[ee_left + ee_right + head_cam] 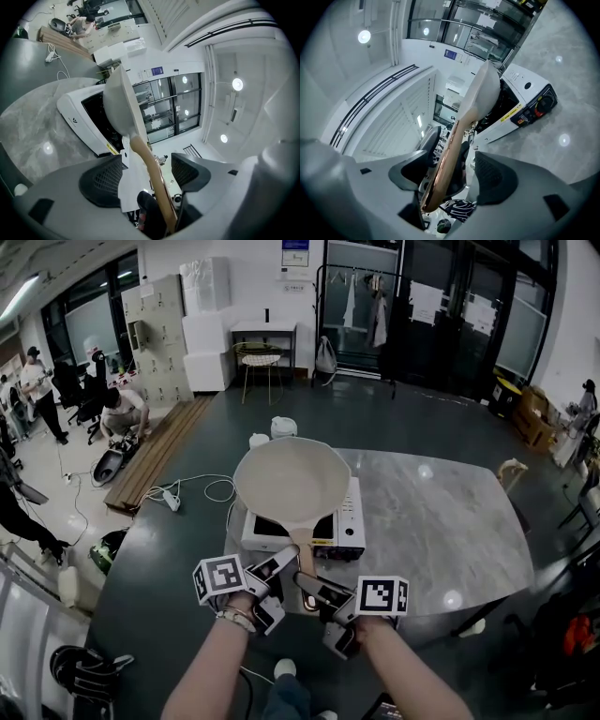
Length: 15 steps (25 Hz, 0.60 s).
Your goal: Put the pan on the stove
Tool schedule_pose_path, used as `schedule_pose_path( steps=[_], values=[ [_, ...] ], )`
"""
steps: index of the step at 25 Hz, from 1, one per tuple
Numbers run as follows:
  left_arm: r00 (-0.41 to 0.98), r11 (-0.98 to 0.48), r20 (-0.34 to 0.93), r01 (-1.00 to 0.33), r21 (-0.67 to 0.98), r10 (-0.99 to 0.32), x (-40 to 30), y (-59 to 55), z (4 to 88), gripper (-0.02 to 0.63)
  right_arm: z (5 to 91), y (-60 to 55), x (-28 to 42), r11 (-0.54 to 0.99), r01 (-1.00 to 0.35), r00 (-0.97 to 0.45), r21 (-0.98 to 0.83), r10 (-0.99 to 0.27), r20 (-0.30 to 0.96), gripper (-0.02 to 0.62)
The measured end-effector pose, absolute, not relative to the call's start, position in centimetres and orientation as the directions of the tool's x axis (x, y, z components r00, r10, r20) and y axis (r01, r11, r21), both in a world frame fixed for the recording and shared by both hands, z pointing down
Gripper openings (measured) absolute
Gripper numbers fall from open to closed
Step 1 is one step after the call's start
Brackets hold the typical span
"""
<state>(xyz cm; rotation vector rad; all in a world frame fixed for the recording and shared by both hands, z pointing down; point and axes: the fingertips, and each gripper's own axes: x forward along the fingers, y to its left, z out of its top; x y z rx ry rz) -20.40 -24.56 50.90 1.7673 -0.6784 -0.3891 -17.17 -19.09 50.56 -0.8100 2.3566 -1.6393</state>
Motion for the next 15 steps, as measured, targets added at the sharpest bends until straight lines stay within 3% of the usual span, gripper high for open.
schedule_pose_path(
  steps=[6,15],
  values=[
    [0.714,-0.226,0.036,-0.268,0.937,-0.699,-23.3,-24.1,48.7,0.324,49.2,-18.7,-14.3,0.29,-0.381,-0.839,-0.878,-0.507,0.196,0.305],
    [0.677,-0.265,0.035,-0.334,0.905,-0.735,-26.4,-22.0,46.4,0.324,46.7,-18.1,-8.5,0.301,-0.494,-0.755,-0.816,-0.614,0.23,0.305]
  ],
)
